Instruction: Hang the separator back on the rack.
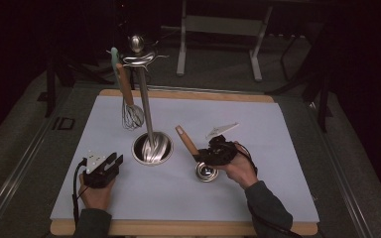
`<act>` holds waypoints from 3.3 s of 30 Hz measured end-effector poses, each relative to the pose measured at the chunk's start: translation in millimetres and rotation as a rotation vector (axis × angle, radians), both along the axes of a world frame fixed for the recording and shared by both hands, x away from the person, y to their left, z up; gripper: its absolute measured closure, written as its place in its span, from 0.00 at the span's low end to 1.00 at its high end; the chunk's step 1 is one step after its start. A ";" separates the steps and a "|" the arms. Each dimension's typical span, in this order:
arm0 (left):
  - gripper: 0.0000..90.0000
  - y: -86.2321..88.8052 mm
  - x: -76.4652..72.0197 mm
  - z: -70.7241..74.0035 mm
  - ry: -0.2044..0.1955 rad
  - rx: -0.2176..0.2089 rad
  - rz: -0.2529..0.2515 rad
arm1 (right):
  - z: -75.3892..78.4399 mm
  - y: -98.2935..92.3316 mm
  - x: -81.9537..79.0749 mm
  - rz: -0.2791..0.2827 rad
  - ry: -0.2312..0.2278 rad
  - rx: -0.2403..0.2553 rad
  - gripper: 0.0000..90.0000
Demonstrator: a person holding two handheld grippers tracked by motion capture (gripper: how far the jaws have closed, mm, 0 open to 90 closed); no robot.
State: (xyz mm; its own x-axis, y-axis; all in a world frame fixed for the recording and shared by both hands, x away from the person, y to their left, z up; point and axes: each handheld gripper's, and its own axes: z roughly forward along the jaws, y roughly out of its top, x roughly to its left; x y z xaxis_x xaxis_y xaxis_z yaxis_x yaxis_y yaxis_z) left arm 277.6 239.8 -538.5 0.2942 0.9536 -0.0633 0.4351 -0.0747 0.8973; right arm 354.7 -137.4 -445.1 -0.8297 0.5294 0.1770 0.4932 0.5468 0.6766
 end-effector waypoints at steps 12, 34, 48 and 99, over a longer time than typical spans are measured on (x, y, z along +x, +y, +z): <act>0.77 0.2 -0.2 0.1 -0.001 -0.002 -0.001 | 10.6 3.0 -2.6 0.016 -0.042 0.018 0.79; 0.77 0.6 -0.1 -0.1 0.000 -0.012 0.002 | 33.6 4.4 -3.8 0.018 -0.108 0.063 0.79; 0.76 1.2 0.1 0.0 0.003 -0.016 0.005 | 45.8 5.3 -3.7 0.018 -0.140 0.086 0.79; 0.76 2.1 -0.3 -0.1 0.001 -0.023 0.007 | 113.2 11.3 -14.1 0.082 -0.329 0.191 0.79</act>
State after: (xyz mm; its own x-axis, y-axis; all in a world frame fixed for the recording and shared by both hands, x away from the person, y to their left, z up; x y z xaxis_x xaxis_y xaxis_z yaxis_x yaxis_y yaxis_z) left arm 277.3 241.9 -538.7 0.2871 0.9541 -0.0857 0.4364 -0.0506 0.8983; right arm 340.6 -126.1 -331.9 -0.8968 0.4422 -0.0168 0.1927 0.4243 0.8848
